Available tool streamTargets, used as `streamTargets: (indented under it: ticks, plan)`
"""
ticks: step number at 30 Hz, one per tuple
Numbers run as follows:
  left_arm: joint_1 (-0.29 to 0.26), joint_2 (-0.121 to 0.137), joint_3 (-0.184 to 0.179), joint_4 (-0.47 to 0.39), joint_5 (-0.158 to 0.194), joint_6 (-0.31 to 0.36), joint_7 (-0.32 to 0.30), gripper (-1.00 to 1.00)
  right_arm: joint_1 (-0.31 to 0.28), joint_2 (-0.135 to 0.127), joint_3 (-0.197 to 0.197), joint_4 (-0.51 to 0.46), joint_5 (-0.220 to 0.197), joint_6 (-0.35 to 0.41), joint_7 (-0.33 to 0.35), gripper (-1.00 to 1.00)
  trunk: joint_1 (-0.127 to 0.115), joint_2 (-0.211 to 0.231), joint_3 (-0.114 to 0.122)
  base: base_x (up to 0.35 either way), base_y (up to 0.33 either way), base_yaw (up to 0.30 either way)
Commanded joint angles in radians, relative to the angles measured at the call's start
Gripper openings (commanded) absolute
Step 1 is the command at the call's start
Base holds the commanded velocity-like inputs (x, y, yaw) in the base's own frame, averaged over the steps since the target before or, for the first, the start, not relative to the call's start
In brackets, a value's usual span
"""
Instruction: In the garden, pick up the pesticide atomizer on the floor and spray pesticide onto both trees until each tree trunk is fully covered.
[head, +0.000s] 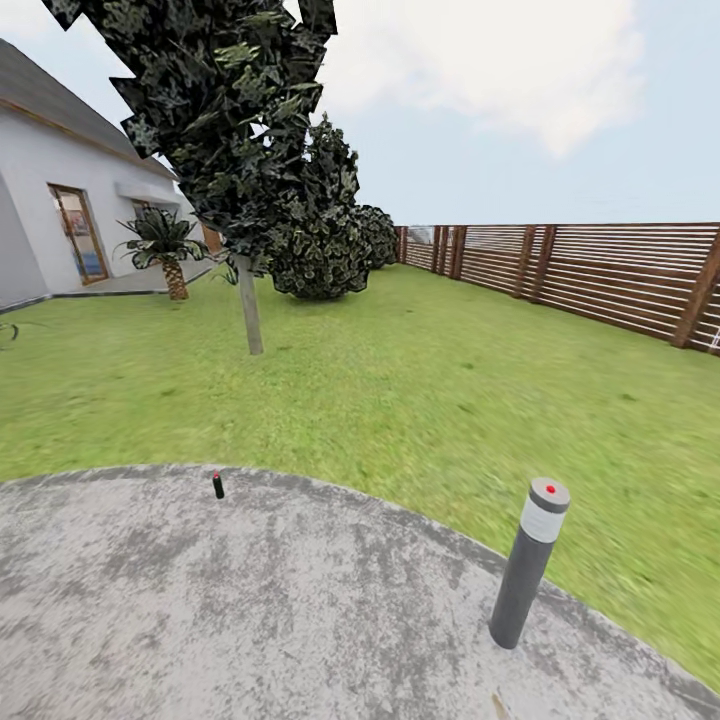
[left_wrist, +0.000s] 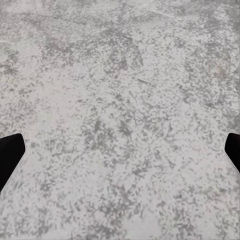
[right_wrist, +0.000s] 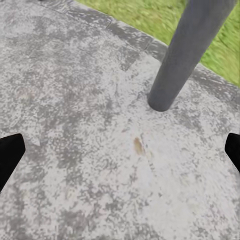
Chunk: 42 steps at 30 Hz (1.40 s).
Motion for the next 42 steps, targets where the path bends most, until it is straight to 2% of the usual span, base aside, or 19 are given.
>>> streamTargets:
  ticks: [1,5,12,18,33,42]
  plan:
    - [0.0,0.0,0.0,0.0,0.0,0.0,0.0,1.0,0.0,0.0,0.0,0.0,-0.001,0.0,0.0,1.0,0.0,0.0,0.0,0.337,0.0,0.0]
    - [0.0,0.001,0.0,0.0,0.0,0.0,0.0,1.0,0.0,0.0,-0.001,0.0,0.0,0.0,0.0,1.0,0.0,0.0,0.0,0.337,0.0,0.0]
    - [0.0,0.0,0.035,0.0,0.0,-0.001,-0.001,1.0,0.0,0.0,0.0,-0.002,-0.001,0.0,0.0,1.0,0.0,0.0,0.0,0.337,0.059,0.0]
    - [0.0,0.0,0.038,0.0,0.0,-0.002,-0.001,1.0,0.0,0.0,0.0,-0.002,-0.001,0.0,-0.001,1.0,0.0,0.0,0.0,0.337,0.087,0.074]
    - [0.0,0.0,0.039,0.003,0.0,-0.003,-0.001,1.0,0.0,0.0,0.0,0.0,0.0,0.0,-0.001,1.0,0.0,0.0,0.0,0.337,0.097,0.262]
    - [-0.001,0.0,0.039,0.006,-0.002,-0.004,-0.001,1.0,0.0,-0.005,-0.006,0.003,0.0,0.0,-0.002,1.0,0.0,0.0,0.0,0.337,0.03,0.026]
